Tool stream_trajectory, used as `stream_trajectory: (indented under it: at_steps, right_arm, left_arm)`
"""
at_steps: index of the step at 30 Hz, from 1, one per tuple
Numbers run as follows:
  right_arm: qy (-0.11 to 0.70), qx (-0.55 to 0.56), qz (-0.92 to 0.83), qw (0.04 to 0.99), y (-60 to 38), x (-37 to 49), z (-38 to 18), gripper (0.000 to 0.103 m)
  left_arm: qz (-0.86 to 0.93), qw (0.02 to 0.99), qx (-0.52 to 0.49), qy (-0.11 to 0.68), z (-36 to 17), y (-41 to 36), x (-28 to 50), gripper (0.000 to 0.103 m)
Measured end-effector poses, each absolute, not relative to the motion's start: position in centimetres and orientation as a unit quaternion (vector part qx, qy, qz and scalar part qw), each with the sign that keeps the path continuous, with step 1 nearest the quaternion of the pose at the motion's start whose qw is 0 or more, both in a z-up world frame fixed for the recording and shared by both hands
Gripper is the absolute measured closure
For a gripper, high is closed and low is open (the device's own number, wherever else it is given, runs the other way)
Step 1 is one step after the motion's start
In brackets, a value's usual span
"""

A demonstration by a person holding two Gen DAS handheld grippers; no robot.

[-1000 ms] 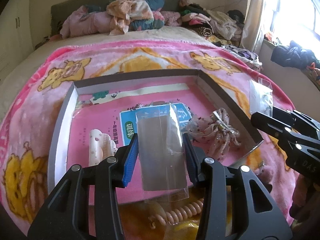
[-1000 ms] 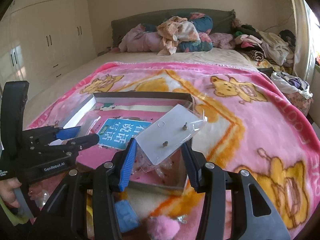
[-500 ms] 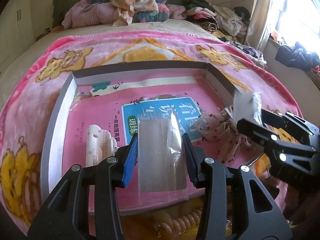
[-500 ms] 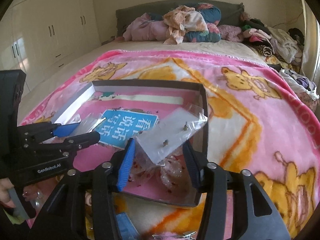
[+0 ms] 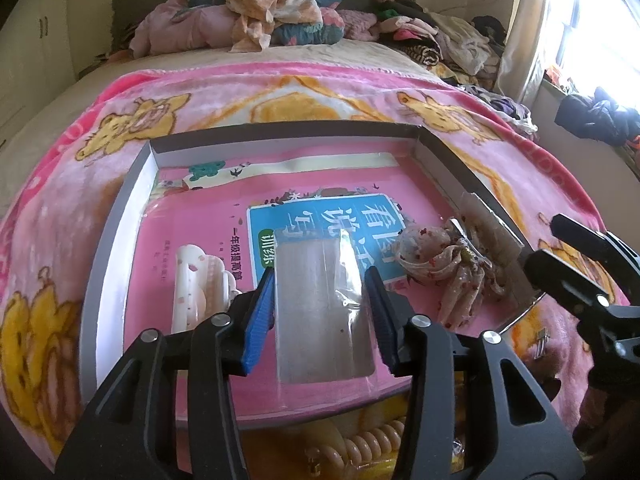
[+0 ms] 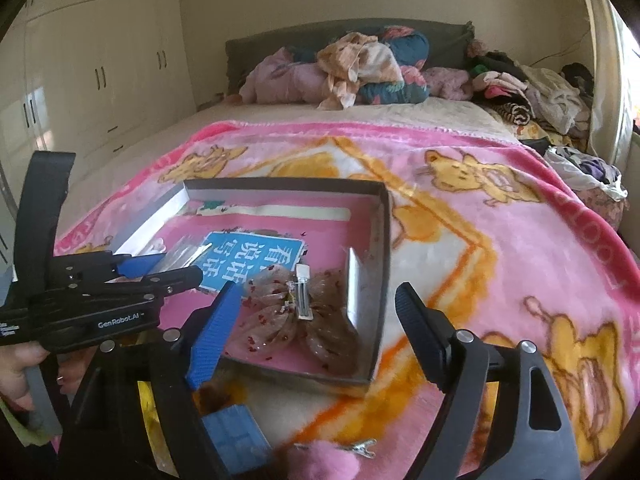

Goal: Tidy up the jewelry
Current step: 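Open the left tool to drop the clear bag inside the tray, then move the left tool toward the bag of yellow rings beside the tray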

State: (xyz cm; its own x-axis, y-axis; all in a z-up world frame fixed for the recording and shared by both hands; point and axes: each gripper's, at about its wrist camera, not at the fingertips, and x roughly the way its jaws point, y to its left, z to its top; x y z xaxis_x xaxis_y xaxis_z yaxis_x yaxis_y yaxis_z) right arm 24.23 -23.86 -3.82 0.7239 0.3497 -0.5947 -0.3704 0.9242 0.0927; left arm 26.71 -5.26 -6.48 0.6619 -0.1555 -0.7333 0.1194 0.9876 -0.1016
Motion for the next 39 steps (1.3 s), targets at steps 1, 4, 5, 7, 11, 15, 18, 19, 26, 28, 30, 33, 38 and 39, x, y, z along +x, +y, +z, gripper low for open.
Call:
stream_trajectory:
  at_steps: [1,4,5,7,11,15,18,19,26,28,30,33,38,39]
  right_arm:
    - [0.316,-0.015,0.192,0.929,-24.1,24.1,-3.8,0.022]
    - [0.316,-0.011,0.185,0.930,-24.6,23.7,-3.8,0.022]
    - [0.317,-0.010,0.184,0.930,-24.7,23.7,-3.8,0.021]
    - [0.318,-0.006,0.179,0.931,-24.9,23.5,-3.8,0.021]
    - [0.316,-0.004,0.171,0.933,-25.3,23.0,-3.6,0.020]
    - [0.313,-0.008,0.164,0.936,-25.5,22.5,-3.5,0.020]
    - [0.310,-0.009,0.161,0.937,-25.6,21.9,-3.3,0.020]
    - [0.309,-0.009,0.160,0.937,-25.6,21.7,-3.2,0.020]
    - [0.298,-0.007,0.154,0.942,-26.0,20.1,-2.7,0.017]
    - [0.296,-0.004,0.153,0.943,-26.1,19.6,-2.6,0.017]
    - [0.294,-0.001,0.150,0.944,-26.4,19.1,-2.5,0.017]
    - [0.293,0.002,0.146,0.945,-26.8,18.4,-2.4,0.017]
    - [0.292,0.007,0.142,0.946,-27.4,17.0,-2.3,0.017]
    - [0.292,0.006,0.142,0.946,-27.4,16.8,-2.3,0.017]
  left_arm:
    - [-0.076,0.912,-0.023,0.403,-6.5,-5.2,26.6,0.060]
    - [-0.074,0.914,-0.023,0.398,-6.2,-5.3,26.4,0.053]
    - [-0.074,0.915,-0.022,0.396,-6.1,-5.3,26.3,0.049]
    - [-0.074,0.917,-0.024,0.391,-5.8,-5.2,26.1,0.045]
    - [-0.075,0.920,-0.030,0.383,-5.2,-5.1,25.6,0.040]
    - [-0.078,0.924,-0.034,0.372,-4.2,-5.0,24.9,0.034]
    - [-0.079,0.927,-0.036,0.365,-3.6,-5.0,24.4,0.027]
    - [-0.079,0.928,-0.037,0.362,-3.4,-5.0,24.2,0.027]
    - [-0.082,0.933,-0.045,0.349,-2.3,-4.7,22.8,0.016]
    - [-0.081,0.933,-0.048,0.347,-2.2,-4.6,22.3,0.015]
    - [-0.080,0.934,-0.052,0.345,-2.0,-4.4,21.7,0.014]
    - [-0.081,0.934,-0.058,0.343,-1.9,-4.1,20.8,0.012]
    - [-0.079,0.935,-0.059,0.340,-1.9,-3.7,19.5,0.012]
    - [-0.079,0.936,-0.059,0.339,-1.9,-3.6,19.1,0.012]
